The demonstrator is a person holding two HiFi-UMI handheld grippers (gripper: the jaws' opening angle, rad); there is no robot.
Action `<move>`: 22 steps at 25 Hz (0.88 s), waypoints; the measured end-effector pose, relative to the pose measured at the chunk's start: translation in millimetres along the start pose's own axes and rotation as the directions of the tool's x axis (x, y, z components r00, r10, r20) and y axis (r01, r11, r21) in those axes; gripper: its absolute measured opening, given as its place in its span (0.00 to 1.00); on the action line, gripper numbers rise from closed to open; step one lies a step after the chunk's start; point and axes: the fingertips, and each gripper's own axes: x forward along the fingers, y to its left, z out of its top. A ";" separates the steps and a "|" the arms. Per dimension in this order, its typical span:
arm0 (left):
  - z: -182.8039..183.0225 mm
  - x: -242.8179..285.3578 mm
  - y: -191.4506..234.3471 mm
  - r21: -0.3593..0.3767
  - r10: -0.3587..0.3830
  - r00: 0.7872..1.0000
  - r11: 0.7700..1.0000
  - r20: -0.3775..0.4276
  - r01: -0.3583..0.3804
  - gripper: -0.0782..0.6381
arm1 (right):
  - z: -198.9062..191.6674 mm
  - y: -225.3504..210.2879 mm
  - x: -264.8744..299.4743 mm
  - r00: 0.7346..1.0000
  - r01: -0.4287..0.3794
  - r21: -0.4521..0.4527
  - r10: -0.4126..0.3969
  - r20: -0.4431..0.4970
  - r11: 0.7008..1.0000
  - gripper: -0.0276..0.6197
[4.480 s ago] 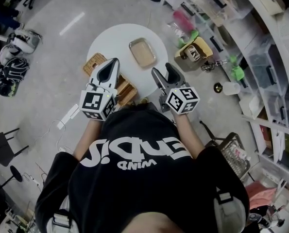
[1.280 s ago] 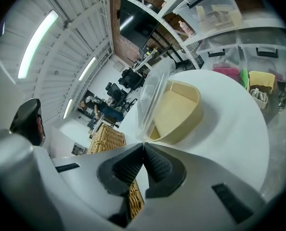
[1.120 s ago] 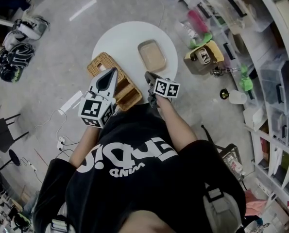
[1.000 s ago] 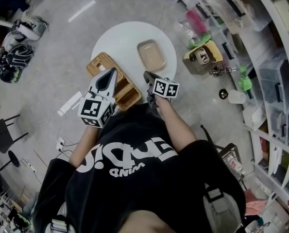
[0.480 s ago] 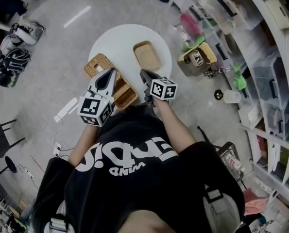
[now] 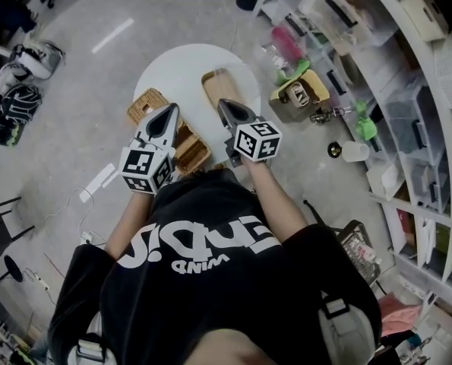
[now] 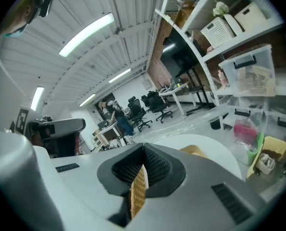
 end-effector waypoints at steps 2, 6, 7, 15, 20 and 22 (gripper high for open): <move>2.1 0.9 1.0 0.001 -0.001 1.000 1.000 0.009 0.001 0.11 | 15.6 5.8 -7.6 1.000 0.006 -0.037 -0.005 0.028 0.999 0.04; 12.1 3.4 -0.7 0.000 -0.005 1.000 1.000 0.031 0.005 0.11 | 47.3 19.0 -27.5 0.997 0.030 -0.132 -0.019 0.077 0.991 0.04; 15.5 3.9 -1.6 -0.001 -0.007 0.999 1.000 0.036 0.007 0.11 | 54.8 22.7 -32.8 0.996 0.035 -0.154 -0.021 0.090 0.987 0.04; 34.0 -0.2 -5.9 0.005 -0.024 0.997 1.000 0.075 0.024 0.11 | 90.2 52.0 -78.4 0.988 0.069 -0.295 -0.025 0.151 0.953 0.04; 42.2 -2.1 -9.9 0.004 -0.031 0.995 1.000 0.092 0.031 0.11 | 94.2 58.5 -101.6 0.985 0.102 -0.337 -0.047 0.168 0.936 0.04; 43.2 -3.7 -12.5 0.003 -0.032 0.995 0.999 0.093 0.032 0.11 | 91.8 57.1 -109.9 0.982 0.128 -0.353 -0.069 0.176 0.927 0.04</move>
